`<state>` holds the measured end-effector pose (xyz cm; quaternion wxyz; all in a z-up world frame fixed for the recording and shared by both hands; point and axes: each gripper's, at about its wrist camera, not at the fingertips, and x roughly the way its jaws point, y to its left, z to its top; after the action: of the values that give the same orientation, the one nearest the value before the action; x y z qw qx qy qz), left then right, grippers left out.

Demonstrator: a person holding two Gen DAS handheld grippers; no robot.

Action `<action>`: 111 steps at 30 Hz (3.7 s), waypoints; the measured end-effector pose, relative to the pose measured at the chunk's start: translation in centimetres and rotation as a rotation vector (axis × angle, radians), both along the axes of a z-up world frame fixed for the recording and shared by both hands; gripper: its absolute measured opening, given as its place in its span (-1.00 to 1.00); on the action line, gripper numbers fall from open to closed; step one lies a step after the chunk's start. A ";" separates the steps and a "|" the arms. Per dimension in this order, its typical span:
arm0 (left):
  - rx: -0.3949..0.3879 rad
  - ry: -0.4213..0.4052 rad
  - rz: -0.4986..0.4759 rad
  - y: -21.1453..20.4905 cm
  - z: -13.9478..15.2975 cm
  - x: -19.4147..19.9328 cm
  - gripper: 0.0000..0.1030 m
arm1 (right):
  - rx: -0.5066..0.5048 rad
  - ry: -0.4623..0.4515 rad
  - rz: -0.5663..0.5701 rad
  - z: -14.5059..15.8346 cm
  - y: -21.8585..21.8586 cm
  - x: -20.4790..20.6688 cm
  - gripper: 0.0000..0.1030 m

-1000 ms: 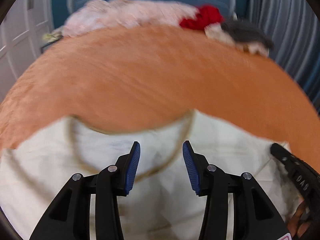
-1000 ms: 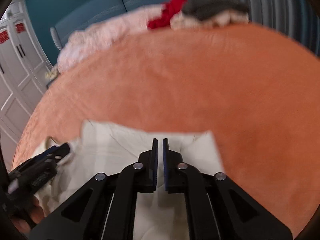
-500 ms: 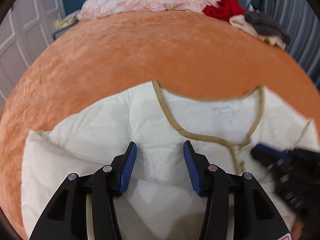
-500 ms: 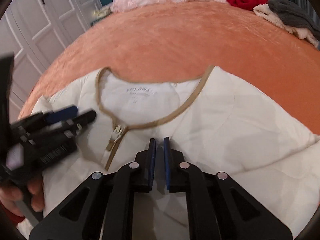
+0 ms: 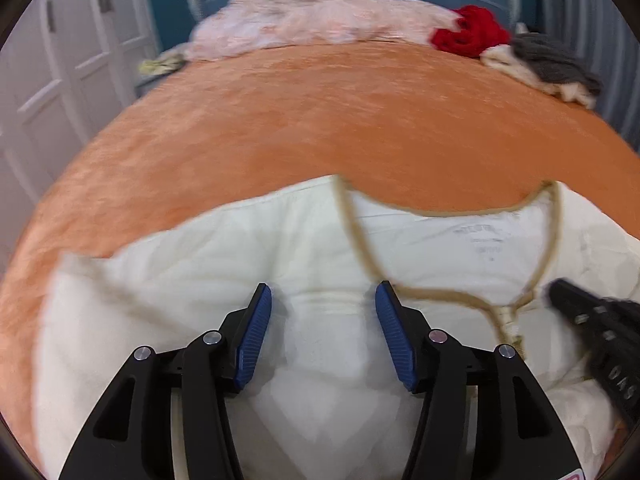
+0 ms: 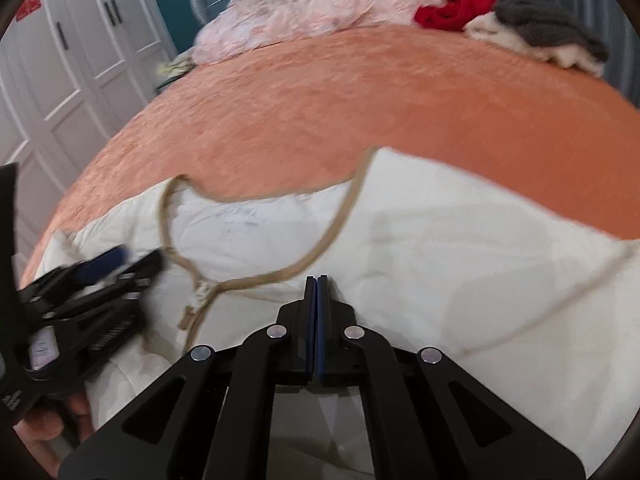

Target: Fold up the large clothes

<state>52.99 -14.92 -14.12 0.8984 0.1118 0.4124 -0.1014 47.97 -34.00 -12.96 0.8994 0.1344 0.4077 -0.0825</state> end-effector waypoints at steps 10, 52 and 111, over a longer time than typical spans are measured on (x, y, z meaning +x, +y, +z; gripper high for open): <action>-0.213 0.114 0.076 18.8 6.2 -15.4 0.59 | 0.081 -0.052 -0.106 8.7 -4.1 -28.0 0.40; -0.216 0.409 -0.002 33.5 13.9 -55.2 -0.92 | 0.281 0.425 0.074 11.1 5.7 -66.2 -0.94; -0.295 0.241 0.126 23.8 7.4 -21.5 -0.83 | 0.162 -0.065 -0.184 8.4 -4.0 -34.6 -0.86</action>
<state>31.52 8.88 -6.72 0.8537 -0.0599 0.5040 -0.1167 13.38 -37.99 -4.52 0.8870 0.2459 0.3696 -0.1273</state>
